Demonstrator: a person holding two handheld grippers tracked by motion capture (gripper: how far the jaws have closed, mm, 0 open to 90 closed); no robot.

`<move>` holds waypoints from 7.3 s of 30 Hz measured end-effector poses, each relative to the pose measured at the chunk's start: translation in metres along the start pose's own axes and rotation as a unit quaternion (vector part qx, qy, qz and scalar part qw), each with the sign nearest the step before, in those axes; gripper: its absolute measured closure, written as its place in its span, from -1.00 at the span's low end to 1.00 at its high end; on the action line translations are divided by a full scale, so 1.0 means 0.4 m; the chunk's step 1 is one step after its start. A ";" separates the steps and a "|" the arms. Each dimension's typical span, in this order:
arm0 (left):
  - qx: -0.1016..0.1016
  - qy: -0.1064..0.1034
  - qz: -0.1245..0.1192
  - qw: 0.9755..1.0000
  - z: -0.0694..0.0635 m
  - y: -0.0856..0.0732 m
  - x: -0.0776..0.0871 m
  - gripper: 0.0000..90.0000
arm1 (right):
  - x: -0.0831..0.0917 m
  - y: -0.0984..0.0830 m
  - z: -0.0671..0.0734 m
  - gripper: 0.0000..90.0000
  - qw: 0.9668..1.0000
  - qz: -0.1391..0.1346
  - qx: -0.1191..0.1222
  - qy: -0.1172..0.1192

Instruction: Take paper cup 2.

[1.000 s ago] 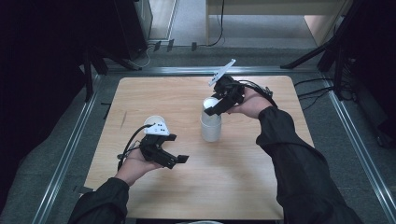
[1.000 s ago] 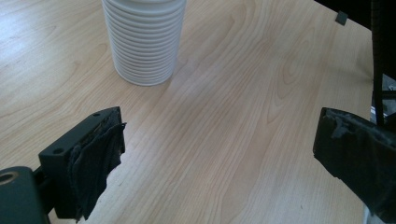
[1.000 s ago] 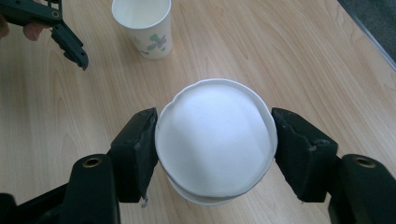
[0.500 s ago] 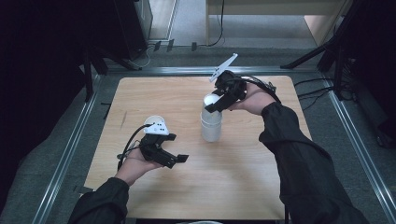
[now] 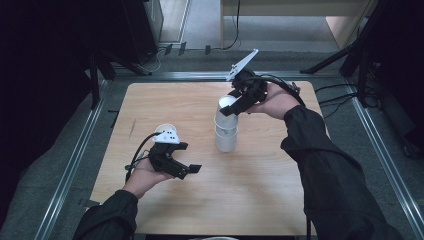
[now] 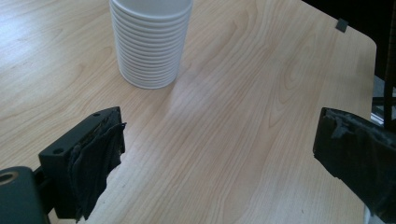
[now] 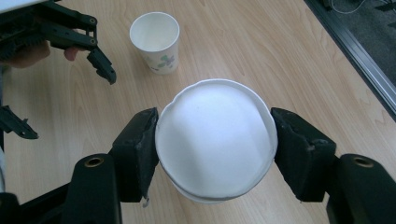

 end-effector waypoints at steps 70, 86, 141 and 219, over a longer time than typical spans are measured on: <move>-0.008 -0.031 -0.030 0.999 -0.010 0.021 0.016 -0.95 | -0.006 -0.177 0.205 -0.19 0.996 -0.047 0.044 0.069; -0.014 -0.048 -0.032 0.998 -0.007 0.029 0.006 -0.95 | -0.090 -0.233 0.192 -0.19 0.994 -0.072 0.023 0.079; -0.074 -0.093 -0.045 0.992 -0.011 0.075 -0.067 -0.95 | -0.144 -0.209 0.185 -0.18 0.971 -0.196 -0.003 0.134; -0.120 -0.077 -0.046 0.989 -0.035 0.080 -0.097 -0.39 | -0.155 -0.197 0.192 -0.37 0.969 -0.200 -0.016 0.147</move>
Point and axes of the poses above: each handheld gripper's, and its own axes: x roughly backward along the jaws, y roughly out of its top, z roughly to its left, the point moved 6 cm from there along -x, roughly forward along the jaws, and after that the axes turned 14 degrees about z, right-handed, at the moved point
